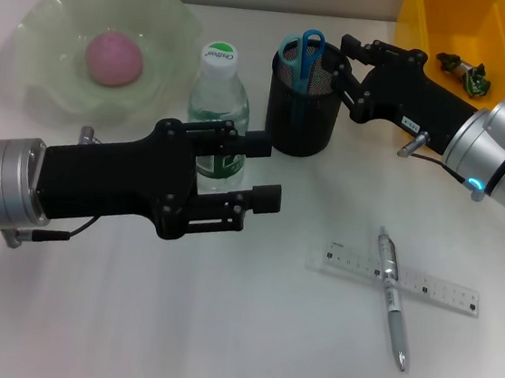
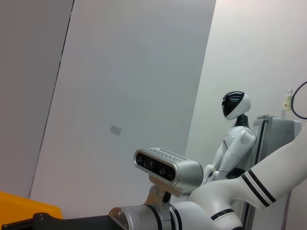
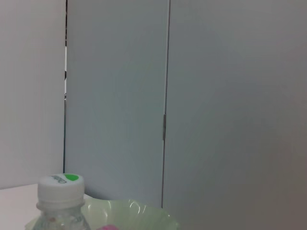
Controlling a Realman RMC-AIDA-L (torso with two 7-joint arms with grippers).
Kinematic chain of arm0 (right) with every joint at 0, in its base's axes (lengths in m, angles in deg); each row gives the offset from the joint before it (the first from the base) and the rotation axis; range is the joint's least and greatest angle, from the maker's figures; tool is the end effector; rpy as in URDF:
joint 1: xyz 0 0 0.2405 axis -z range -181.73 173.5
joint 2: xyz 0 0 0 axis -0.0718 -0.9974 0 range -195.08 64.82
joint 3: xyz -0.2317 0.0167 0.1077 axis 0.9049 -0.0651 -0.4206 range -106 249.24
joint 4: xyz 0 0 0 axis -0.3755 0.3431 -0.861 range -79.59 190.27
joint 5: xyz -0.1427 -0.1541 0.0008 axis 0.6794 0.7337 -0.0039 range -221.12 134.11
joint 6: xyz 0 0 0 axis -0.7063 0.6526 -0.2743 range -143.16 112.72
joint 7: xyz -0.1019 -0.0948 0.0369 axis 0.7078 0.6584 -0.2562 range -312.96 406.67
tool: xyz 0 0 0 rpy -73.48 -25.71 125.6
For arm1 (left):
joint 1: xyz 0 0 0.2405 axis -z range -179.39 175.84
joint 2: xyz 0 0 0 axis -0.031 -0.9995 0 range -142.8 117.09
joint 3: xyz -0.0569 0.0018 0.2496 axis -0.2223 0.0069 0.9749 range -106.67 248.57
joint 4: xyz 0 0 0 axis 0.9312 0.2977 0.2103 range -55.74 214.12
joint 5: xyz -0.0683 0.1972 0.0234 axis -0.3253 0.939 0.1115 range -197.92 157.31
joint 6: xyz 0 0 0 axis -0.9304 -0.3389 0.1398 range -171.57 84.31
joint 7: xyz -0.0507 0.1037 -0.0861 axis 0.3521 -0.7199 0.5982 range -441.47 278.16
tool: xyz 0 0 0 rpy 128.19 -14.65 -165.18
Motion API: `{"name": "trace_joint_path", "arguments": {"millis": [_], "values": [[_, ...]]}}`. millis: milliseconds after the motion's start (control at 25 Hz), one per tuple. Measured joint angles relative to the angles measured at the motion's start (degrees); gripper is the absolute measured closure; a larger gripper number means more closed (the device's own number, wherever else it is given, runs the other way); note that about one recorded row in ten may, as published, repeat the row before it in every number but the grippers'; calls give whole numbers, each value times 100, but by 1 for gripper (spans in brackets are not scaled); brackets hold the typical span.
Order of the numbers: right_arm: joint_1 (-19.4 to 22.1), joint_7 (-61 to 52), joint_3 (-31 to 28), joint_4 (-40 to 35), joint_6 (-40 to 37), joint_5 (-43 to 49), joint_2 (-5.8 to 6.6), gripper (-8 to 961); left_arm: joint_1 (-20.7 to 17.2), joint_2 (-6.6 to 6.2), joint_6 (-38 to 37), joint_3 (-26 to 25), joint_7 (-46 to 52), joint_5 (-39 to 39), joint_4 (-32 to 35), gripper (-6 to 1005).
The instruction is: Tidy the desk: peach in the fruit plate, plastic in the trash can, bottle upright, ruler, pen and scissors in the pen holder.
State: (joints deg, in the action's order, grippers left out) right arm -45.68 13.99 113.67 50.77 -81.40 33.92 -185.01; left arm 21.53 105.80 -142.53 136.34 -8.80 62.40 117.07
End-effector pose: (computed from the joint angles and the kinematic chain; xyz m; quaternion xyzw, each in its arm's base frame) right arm 0.2342 0.3800 -0.0616 -0.8746 0.1276 0.3088 0.3512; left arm -0.2142 0.2845 -0.0132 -0.9098 -0.1209 -0.3962 0.0245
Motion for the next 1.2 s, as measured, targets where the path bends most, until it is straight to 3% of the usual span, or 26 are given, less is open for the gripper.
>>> {"name": "trace_joint_path", "arguments": {"millis": [160, 400, 640, 720, 880, 1200], "values": [[40, 0, -2, 0, -93, 0, 0, 679, -2, 0, -5, 0, 0, 0, 0, 368], [370, -213, 37, -86, -881, 59, 33, 663, -2, 0, -7, -1, 0, 11, 13, 369], [1145, -420, 219, -600, -2069, 203, 54, 616, 21, -6, -6, 0, -83, 36, 19, 371], [1550, -879, 449, -1090, -2547, 355, 62, 600, 25, -8, -8, 5, -264, 41, 10, 371], [1906, -1298, 504, -1579, -2865, 634, 62, 568, 32, -10, 1, 7, -301, 44, 9, 372], [2480, -1867, 423, -2306, -3570, 1132, 54, 284, 23, -18, 43, 10, -305, 45, 9, 372]]}}
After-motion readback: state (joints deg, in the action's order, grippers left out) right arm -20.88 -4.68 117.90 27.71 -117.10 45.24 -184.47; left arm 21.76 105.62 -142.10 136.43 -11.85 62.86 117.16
